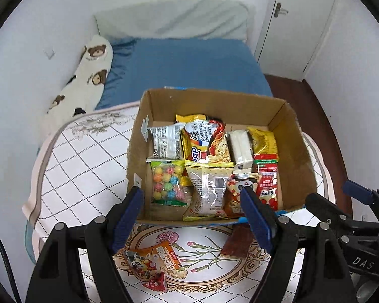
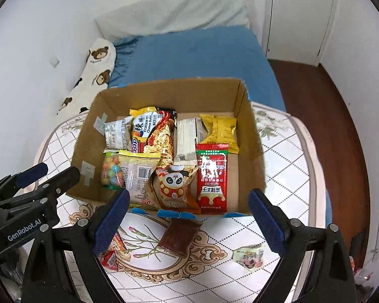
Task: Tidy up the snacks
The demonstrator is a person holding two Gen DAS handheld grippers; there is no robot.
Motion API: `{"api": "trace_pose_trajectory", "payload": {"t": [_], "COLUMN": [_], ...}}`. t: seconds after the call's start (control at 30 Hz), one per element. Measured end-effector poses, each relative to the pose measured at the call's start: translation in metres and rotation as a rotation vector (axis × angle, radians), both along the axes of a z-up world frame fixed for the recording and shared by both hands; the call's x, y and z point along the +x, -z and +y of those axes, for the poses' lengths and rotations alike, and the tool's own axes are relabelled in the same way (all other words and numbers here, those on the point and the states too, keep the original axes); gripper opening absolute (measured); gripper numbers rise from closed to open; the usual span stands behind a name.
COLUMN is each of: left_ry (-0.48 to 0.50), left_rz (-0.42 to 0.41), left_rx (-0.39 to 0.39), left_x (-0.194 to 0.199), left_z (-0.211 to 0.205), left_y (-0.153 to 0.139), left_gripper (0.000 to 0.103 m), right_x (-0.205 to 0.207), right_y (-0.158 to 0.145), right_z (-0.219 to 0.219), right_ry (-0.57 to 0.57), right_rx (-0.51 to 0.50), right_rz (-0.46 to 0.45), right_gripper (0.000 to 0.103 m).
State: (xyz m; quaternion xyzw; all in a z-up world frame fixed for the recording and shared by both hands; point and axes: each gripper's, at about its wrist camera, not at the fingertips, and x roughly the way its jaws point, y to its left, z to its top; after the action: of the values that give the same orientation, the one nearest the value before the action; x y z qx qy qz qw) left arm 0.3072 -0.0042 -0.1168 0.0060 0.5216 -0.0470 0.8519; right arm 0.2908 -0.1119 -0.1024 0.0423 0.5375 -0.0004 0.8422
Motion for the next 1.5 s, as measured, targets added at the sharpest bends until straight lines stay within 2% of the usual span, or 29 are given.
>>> {"api": "trace_pose_trajectory", "payload": {"t": [0.17, 0.3, 0.47, 0.57, 0.63, 0.67, 0.7, 0.77, 0.9, 1.0, 1.1, 1.17, 1.23, 1.27, 1.33, 1.43, 1.5], "left_ry": [0.002, -0.009, -0.048, -0.095, -0.145, -0.168, -0.202, -0.253, -0.337, -0.363, -0.407, -0.416, -0.356, -0.284, -0.149, 0.151, 0.290], "left_rz": [-0.070, -0.102, -0.091, -0.044, 0.014, 0.050, 0.105, 0.181, 0.309, 0.386, 0.481, 0.467, 0.419, 0.394, 0.351, 0.307, 0.306], "left_rx": [-0.013, -0.033, -0.037, -0.014, 0.016, 0.023, 0.028, 0.039, 0.063, 0.056, -0.024, -0.016, 0.039, 0.074, 0.182, 0.389, 0.501], "left_x": [-0.026, -0.046, -0.067, -0.081, -0.089, -0.092, -0.096, -0.103, -0.113, -0.115, -0.118, -0.117, -0.108, -0.102, -0.092, -0.085, -0.087], "left_z": [-0.002, -0.002, 0.008, 0.021, 0.035, 0.042, 0.054, 0.070, 0.096, 0.102, 0.108, 0.109, 0.100, 0.090, 0.071, 0.032, 0.014], "left_y": [-0.024, -0.037, -0.031, -0.009, 0.017, 0.031, 0.051, 0.078, 0.128, 0.158, 0.185, 0.189, 0.185, 0.181, 0.176, 0.181, 0.192], "left_gripper": [0.078, 0.078, 0.078, 0.078, 0.078, 0.078, 0.078, 0.078, 0.078, 0.078, 0.078, 0.078, 0.078, 0.078, 0.078, 0.078, 0.078], "right_x": [-0.025, -0.048, -0.070, -0.078, -0.079, -0.078, -0.074, -0.066, -0.045, -0.033, -0.030, -0.031, -0.034, -0.036, -0.043, -0.055, -0.065], "right_y": [-0.025, -0.038, -0.024, 0.014, 0.051, 0.068, 0.091, 0.128, 0.186, 0.219, 0.227, 0.226, 0.226, 0.226, 0.227, 0.230, 0.231], "right_z": [0.001, -0.002, -0.009, -0.015, -0.018, -0.018, -0.017, -0.016, -0.012, -0.005, 0.003, 0.010, 0.017, 0.020, 0.026, 0.032, 0.033], "right_ry": [-0.009, -0.011, -0.017, 0.000, 0.014, 0.020, 0.024, 0.035, 0.072, 0.080, 0.068, 0.044, 0.007, -0.009, -0.050, -0.093, -0.107], "right_rx": [-0.011, 0.039, 0.098, 0.151, 0.188, 0.192, 0.201, 0.217, 0.217, 0.202, 0.184, 0.168, 0.165, 0.165, 0.147, 0.143, 0.144], "right_rz": [-0.061, -0.084, -0.050, 0.024, 0.087, 0.114, 0.151, 0.207, 0.277, 0.325, 0.301, 0.288, 0.296, 0.301, 0.317, 0.350, 0.373], "right_gripper": [0.097, 0.097, 0.097, 0.097, 0.096, 0.093, 0.082, 0.071, 0.073, 0.073, 0.075, 0.073, 0.066, 0.062, 0.060, 0.058, 0.058]}}
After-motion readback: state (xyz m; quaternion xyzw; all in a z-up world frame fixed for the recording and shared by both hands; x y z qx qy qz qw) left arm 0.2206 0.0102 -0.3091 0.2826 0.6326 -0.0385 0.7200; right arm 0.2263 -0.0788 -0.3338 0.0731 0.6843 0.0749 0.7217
